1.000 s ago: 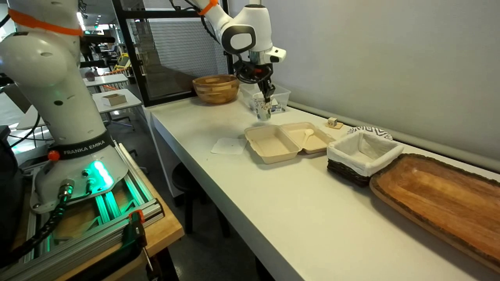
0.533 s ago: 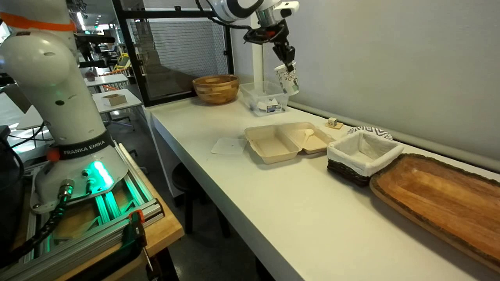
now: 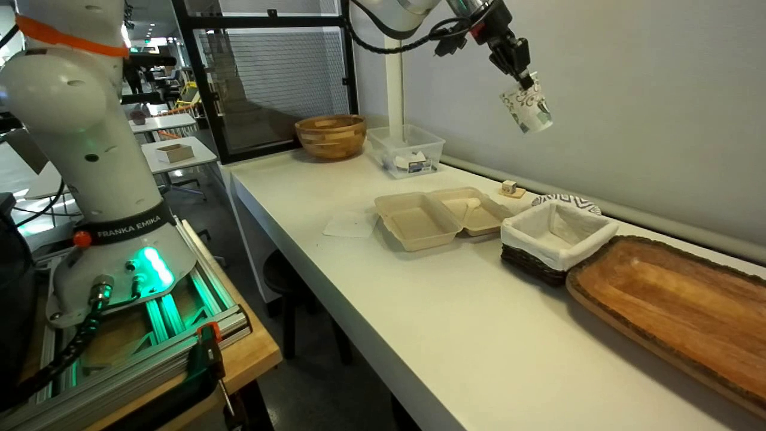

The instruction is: Pour the contents in the coffee cup into the black and white bowl.

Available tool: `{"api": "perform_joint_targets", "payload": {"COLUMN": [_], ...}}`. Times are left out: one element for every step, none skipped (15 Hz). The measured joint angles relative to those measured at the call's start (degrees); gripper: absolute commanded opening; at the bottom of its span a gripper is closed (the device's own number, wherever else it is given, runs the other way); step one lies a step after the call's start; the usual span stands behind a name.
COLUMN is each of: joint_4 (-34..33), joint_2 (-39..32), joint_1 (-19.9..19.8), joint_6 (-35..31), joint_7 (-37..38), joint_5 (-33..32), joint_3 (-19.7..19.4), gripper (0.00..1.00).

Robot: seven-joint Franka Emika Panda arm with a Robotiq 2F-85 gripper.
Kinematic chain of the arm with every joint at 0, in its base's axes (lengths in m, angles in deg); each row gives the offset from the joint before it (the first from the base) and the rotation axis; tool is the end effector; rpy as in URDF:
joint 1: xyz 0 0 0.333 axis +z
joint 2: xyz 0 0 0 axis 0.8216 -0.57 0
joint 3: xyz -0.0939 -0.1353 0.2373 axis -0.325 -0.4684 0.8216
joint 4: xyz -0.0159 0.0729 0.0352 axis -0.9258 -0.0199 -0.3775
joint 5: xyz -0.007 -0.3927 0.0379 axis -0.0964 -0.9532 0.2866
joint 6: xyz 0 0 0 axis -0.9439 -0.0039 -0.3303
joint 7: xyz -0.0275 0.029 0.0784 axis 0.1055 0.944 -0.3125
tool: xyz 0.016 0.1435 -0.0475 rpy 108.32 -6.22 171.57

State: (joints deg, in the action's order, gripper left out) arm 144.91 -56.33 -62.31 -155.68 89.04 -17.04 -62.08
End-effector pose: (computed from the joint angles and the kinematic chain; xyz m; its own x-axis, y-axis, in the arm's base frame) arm 0.6386 -0.3062 0.3689 0.6945 -0.4074 0.5930 -0.6037 -0.7784 0.1723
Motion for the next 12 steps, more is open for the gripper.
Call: {"api": "perform_joint_targets", "payload": {"joint_4": [-2.7, -4.9, -6.6, -7.7, -8.3, -8.7, -8.9, -9.0, -9.2, -9.8, -10.7, -11.8], "joint_2": [-2.8, -5.2, -7.0, -8.1, -8.6, -8.8, -8.8, -8.9, -9.3, -10.2, -11.5, -13.0], "joint_1": [0.0, 0.0, -0.1, -0.1, 0.0, 0.1, 0.1, 0.3, 0.8, 1.4, 2.2, 3.0], "joint_6": [0.0, 0.0, 0.0, 0.0, 0.0, 0.0, 0.0, 0.0, 0.0, 0.0, 0.0, 0.0], "joint_7": [2.4, 4.0, 4.7, 5.2, 5.4, 5.6, 5.6, 5.6, 6.0, 6.9, 7.9, 9.1], "joint_5": [-0.8, -1.3, -1.4, -1.4, -1.4, -1.4, -1.4, -1.8, -2.8, -4.4, -6.0, -7.6], "joint_3": [-1.7, -3.0, -3.7, -3.9, -3.9, -3.9, -3.9, -4.3, -5.1, -6.3, -7.5, -8.8], "gripper": [0.04, 0.04, 0.04, 0.04, 0.04, 0.01, 0.01, 0.01, 0.01, 0.01, 0.01, 0.01]}}
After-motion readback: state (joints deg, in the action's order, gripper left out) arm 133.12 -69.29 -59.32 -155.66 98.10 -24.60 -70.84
